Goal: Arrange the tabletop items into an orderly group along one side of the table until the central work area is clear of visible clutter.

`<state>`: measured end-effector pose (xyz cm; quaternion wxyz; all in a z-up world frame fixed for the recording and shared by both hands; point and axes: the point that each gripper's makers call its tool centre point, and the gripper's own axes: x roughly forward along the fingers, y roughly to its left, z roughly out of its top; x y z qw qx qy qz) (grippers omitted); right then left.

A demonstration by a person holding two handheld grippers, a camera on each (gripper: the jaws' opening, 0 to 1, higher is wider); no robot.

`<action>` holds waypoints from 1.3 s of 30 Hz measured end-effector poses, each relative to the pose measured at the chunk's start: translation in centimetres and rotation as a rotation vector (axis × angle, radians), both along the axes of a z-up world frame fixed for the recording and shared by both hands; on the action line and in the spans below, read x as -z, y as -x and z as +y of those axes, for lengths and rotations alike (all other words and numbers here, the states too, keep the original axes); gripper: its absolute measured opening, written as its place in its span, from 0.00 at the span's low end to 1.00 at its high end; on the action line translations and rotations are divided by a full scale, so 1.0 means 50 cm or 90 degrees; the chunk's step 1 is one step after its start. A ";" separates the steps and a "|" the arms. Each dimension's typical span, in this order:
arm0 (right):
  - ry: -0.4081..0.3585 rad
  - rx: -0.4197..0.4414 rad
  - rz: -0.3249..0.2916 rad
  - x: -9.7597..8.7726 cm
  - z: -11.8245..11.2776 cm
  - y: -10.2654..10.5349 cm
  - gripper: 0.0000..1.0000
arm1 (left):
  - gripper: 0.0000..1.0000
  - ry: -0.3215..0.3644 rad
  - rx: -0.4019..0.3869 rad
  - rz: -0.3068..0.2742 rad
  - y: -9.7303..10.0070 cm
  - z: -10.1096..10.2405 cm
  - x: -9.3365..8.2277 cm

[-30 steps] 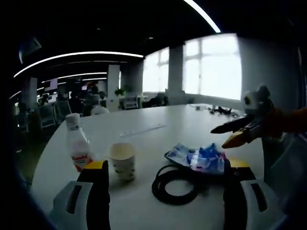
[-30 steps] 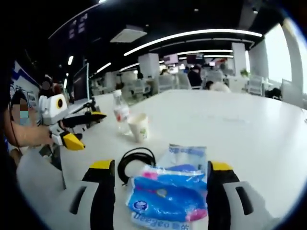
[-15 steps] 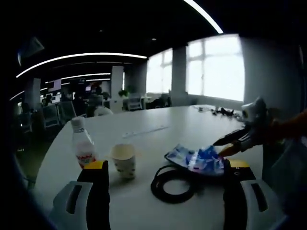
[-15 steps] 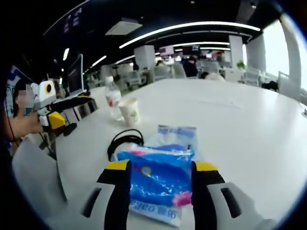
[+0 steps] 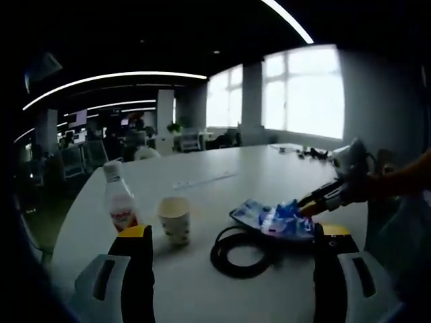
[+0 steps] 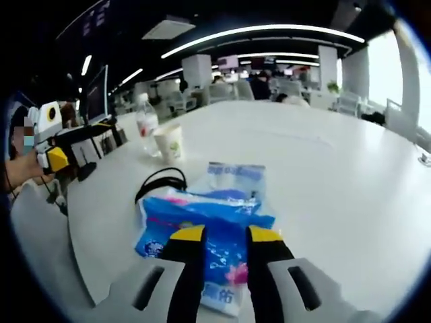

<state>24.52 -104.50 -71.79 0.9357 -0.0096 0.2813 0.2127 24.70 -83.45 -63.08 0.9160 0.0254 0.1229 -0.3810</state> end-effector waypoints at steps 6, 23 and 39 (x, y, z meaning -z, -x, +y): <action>0.021 0.039 -0.055 -0.039 -0.038 -0.014 0.28 | 1.00 -0.009 0.001 -0.001 0.004 0.004 0.001; 0.027 0.050 -0.003 0.024 -0.083 -0.023 0.26 | 1.00 -0.011 0.013 0.003 0.016 -0.012 0.006; -0.011 0.070 0.028 0.033 -0.068 -0.018 0.00 | 0.99 -0.016 0.021 0.010 0.032 -0.018 0.014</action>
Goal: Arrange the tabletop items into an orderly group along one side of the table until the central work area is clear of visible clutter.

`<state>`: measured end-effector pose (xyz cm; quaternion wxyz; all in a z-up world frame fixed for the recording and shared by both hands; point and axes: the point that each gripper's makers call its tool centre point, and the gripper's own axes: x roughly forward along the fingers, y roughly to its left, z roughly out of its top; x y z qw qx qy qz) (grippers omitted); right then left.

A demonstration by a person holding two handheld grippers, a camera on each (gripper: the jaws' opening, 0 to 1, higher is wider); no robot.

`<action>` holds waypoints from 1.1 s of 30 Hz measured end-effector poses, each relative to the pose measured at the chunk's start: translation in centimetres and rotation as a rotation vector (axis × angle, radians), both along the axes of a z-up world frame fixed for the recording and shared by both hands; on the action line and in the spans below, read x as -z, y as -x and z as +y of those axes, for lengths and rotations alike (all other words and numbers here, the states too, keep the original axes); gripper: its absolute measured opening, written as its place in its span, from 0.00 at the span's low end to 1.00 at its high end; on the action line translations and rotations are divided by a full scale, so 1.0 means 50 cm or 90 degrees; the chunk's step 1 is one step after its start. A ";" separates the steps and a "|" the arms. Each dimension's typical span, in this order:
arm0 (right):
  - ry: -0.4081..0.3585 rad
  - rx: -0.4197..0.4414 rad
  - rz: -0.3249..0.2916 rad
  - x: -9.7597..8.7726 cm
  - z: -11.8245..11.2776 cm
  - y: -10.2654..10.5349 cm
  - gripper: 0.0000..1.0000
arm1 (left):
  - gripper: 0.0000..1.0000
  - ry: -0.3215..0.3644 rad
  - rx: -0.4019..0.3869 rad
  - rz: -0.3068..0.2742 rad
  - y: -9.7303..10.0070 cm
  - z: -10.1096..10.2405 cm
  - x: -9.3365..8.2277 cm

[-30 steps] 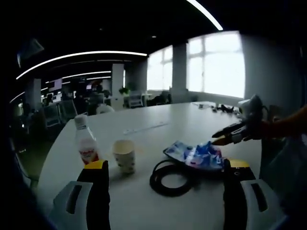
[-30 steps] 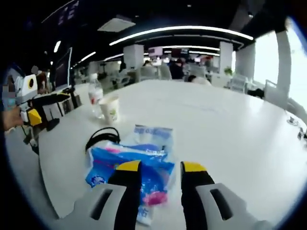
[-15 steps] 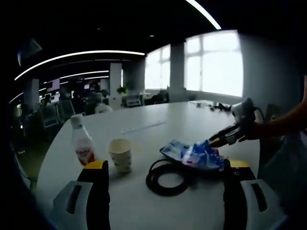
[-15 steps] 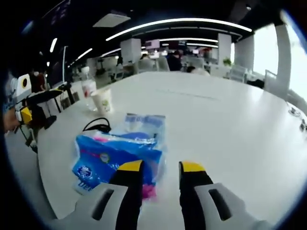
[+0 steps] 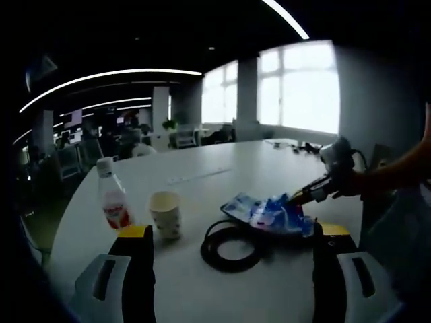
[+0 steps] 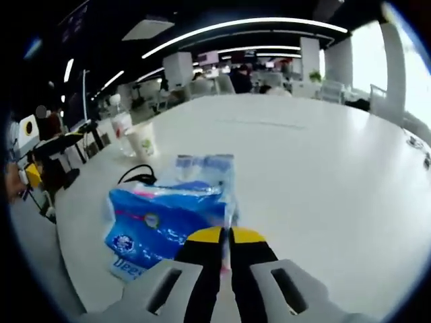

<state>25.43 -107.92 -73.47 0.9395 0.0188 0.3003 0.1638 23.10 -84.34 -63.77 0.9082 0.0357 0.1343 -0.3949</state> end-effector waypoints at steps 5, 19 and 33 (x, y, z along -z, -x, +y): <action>-0.028 0.003 0.001 -0.007 0.008 0.003 0.00 | 0.98 0.002 -0.004 0.000 -0.001 0.001 -0.001; -0.080 -0.005 -0.016 -0.049 0.023 0.011 0.00 | 0.98 0.002 0.000 -0.002 0.008 -0.002 -0.003; -0.109 0.053 -0.012 -0.093 -0.008 -0.010 0.00 | 1.00 0.006 0.000 -0.002 0.009 -0.005 -0.005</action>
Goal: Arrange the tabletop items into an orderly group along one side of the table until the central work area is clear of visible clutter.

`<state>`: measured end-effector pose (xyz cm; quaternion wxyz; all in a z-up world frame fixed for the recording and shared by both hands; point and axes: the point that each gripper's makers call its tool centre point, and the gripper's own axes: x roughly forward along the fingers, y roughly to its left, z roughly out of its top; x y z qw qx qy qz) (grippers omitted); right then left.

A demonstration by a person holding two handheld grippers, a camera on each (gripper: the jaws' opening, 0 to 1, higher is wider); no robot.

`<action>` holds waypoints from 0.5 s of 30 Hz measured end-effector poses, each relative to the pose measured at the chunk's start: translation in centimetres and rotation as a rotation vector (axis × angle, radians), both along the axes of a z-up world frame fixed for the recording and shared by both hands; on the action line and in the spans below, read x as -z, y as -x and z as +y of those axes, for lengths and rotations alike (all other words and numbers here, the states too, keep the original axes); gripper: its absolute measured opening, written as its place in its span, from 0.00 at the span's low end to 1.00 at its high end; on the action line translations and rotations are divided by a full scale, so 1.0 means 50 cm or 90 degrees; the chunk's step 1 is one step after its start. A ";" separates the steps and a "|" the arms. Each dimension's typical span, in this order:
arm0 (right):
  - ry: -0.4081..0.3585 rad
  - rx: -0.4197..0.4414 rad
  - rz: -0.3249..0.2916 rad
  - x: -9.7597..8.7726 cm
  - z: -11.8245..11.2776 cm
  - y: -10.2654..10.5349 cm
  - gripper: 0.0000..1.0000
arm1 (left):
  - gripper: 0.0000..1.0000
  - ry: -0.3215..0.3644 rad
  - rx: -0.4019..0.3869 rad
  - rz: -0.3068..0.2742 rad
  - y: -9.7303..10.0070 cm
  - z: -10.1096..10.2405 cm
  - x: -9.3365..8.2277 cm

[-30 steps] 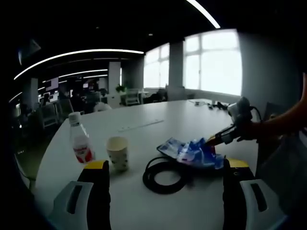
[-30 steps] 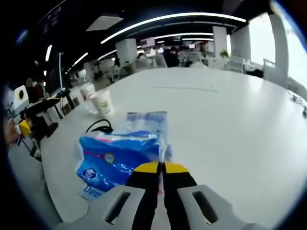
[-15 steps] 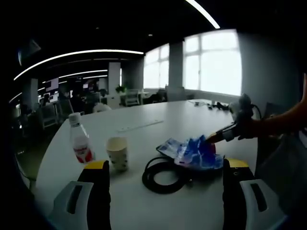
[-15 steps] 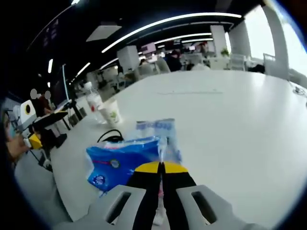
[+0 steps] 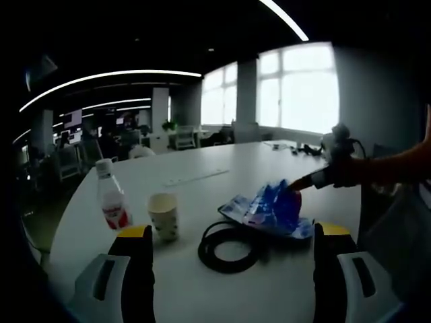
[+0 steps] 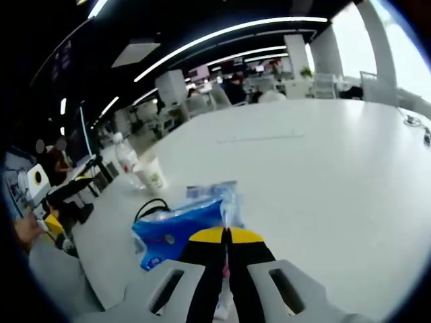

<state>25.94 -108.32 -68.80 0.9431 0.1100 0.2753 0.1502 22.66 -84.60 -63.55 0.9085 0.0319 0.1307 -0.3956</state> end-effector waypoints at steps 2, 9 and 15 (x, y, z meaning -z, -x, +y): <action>-0.010 0.016 -0.004 -0.009 -0.006 -0.004 0.00 | 1.00 0.000 0.000 0.000 0.001 0.000 0.001; -0.035 0.044 -0.009 -0.021 -0.029 -0.014 0.00 | 1.00 -0.002 0.001 0.003 -0.001 0.000 0.003; -0.040 0.065 -0.012 -0.027 -0.052 -0.025 0.00 | 1.00 -0.003 0.003 0.005 -0.004 -0.003 0.004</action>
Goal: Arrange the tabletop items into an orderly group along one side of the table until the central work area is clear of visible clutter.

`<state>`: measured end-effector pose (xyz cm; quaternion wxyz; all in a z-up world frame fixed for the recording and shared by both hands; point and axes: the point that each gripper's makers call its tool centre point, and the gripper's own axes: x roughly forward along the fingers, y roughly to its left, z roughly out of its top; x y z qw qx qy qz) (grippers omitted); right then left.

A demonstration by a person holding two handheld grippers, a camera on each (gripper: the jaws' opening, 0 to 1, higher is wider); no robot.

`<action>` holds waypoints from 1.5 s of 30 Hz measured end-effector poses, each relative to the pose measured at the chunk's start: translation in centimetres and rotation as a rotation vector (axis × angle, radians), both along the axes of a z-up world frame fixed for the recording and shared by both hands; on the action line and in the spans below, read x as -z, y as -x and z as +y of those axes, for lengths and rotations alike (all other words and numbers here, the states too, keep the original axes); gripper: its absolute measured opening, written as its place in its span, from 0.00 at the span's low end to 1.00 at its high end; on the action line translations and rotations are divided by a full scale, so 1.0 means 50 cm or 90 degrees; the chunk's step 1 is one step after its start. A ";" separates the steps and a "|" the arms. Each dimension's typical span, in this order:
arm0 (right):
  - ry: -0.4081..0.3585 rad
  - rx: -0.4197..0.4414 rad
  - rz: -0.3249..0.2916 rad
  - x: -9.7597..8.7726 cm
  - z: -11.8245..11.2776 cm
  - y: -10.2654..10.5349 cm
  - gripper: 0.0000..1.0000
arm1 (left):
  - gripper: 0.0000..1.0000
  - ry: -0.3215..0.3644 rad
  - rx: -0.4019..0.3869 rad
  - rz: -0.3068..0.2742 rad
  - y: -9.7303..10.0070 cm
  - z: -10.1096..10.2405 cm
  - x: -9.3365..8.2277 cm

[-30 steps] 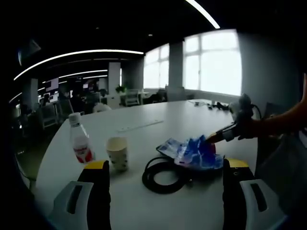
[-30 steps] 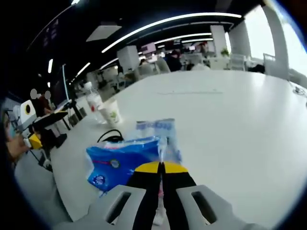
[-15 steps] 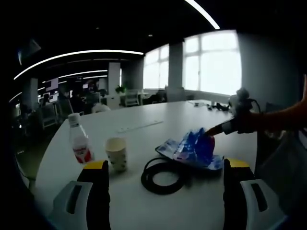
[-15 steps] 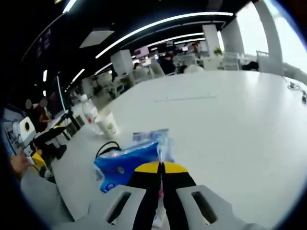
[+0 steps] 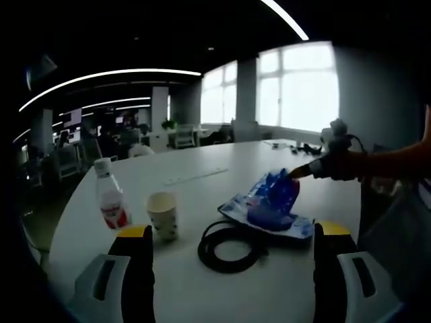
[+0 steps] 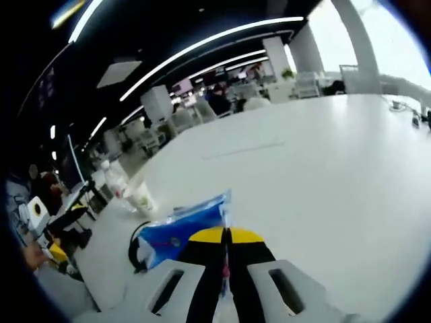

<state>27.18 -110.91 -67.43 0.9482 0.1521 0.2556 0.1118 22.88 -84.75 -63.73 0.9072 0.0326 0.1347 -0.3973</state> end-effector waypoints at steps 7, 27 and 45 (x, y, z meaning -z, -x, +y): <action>-0.013 0.024 -0.014 -0.017 -0.032 -0.016 0.00 | 0.99 -0.004 0.003 0.005 0.000 -0.004 0.006; -0.024 0.079 -0.018 -0.011 -0.118 -0.060 0.00 | 0.99 -0.005 0.009 0.004 -0.013 -0.011 0.012; -0.028 0.117 -0.005 0.017 -0.172 -0.105 0.00 | 0.97 -0.007 0.012 0.009 -0.032 -0.025 0.020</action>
